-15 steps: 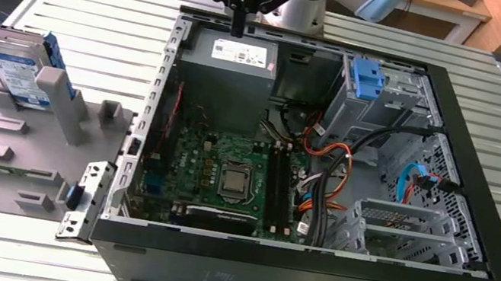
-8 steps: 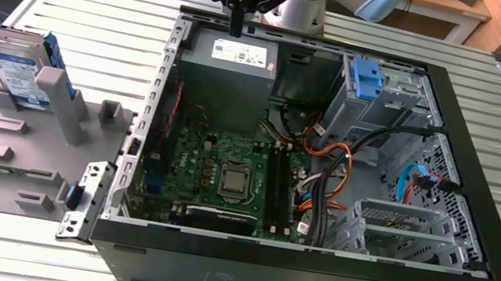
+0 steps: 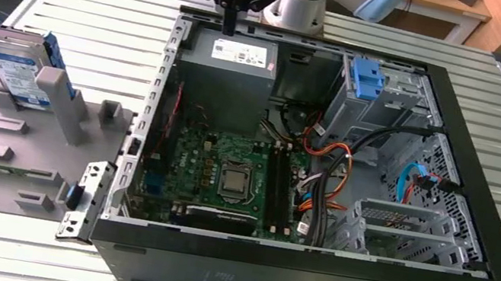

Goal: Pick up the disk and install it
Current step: 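Reach for the disk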

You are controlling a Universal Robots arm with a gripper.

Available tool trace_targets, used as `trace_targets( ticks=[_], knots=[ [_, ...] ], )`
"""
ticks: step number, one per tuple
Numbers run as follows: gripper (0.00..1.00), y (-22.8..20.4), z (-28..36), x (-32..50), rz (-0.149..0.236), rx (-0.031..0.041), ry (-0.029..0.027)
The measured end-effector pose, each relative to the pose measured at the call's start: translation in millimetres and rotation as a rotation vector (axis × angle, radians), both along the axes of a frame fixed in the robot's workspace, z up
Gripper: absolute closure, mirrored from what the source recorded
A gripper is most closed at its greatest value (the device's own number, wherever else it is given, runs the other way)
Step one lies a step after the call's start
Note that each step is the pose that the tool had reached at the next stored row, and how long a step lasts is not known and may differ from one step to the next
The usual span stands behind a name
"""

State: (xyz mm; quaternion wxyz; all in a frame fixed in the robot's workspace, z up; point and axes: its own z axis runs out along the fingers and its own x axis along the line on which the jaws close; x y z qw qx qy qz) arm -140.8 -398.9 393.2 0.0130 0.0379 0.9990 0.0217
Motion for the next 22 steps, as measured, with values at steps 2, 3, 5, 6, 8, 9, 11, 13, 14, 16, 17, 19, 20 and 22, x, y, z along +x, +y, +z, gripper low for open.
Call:
trace_targets(
  ticks=[2, 3, 5, 6, 8, 9, 11, 13, 14, 16, 17, 19, 20, 22],
  knots=[
    [0.89, 0.1, -0.1, -2.9, 0.0, 0.0, 0.0],
    [0.89, 0.1, -0.2, -4.5, 0.0, 0.0001, -0.0001],
    [0.89, 0.2, -0.3, -8.0, 0.0, 0.0001, -0.0001],
    [0.89, 0.2, -0.3, -9.7, 0.0, 0.0001, -0.0001],
    [0.89, 0.3, -0.5, -13.4, 0.0, 0.0001, -0.0002],
    [0.89, 0.3, -0.5, -15.5, 0.0, 0.0001, -0.0001],
    [0.89, 0.4, -0.7, -20.0, 0.0, 0.0001, -0.0001],
    [0.89, 0.4, -0.9, -25.0, 0.0, 0.0001, -0.0001],
    [0.89, 0.5, -0.9, -27.6, 0.0, 0.0001, -0.0001],
    [0.89, 0.6, -1.1, -32.7, 0.0, 0.0001, -0.0001],
    [0.89, 0.7, -1.2, -35.3, 0.0, 0.0001, -0.0001],
    [0.89, 0.8, -1.4, -40.5, 0.0, 0.0, -0.0001],
    [0.89, 0.9, -1.5, -42.9, 0.0, 0.0001, -0.0001],
    [0.89, 1.1, -1.6, -47.5, 0.0, 0.0001, -0.0001]
  ],
)
